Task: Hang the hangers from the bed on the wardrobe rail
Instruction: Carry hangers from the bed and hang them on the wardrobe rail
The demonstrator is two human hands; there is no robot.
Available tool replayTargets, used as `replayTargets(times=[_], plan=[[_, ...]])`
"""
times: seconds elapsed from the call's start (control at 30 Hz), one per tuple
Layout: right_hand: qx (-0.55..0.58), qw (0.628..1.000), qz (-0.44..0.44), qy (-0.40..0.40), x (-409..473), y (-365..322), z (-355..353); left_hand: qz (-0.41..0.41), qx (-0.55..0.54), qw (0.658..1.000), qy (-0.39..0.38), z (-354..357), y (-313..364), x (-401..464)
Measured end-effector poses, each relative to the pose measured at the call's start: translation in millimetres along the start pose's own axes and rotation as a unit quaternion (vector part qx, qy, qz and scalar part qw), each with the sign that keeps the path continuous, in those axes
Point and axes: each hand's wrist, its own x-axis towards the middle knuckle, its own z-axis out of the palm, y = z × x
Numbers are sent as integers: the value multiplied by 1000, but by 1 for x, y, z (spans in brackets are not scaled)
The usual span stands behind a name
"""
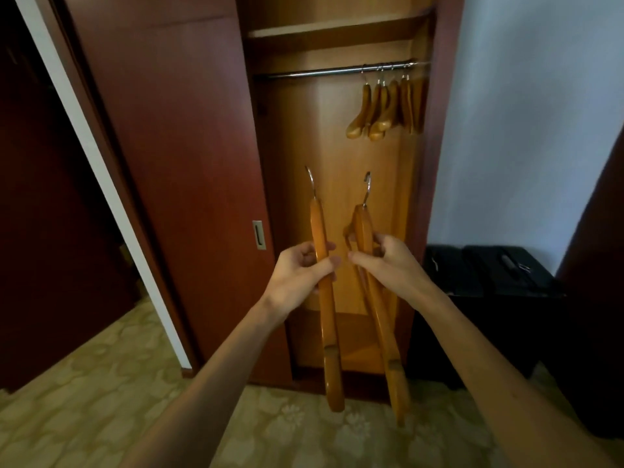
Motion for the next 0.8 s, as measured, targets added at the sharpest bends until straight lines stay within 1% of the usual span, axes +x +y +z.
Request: replayTargets(times=[0.2, 0.33, 0.43, 0.6, 0.7, 0.8], plan=[[-10, 1000, 1, 7, 133, 4, 45, 13, -9, 1000, -8, -64, -42, 123], [-26, 999, -14, 40, 222, -1, 71, 36, -25, 999, -28, -107, -69, 218], [-25, 997, -6, 78, 288, -11, 80, 48, -40, 997, -55, -134, -76, 293], [-52, 991, 7, 125, 383, -32, 72, 68, -67, 989, -114, -158, -75, 413], [-84, 983, 8, 162, 435, -42, 60, 77, -76, 984, -144, -161, -70, 471], [-102, 978, 10, 181, 483, -50, 44, 86, -68, 980, -166, -159, -63, 525]])
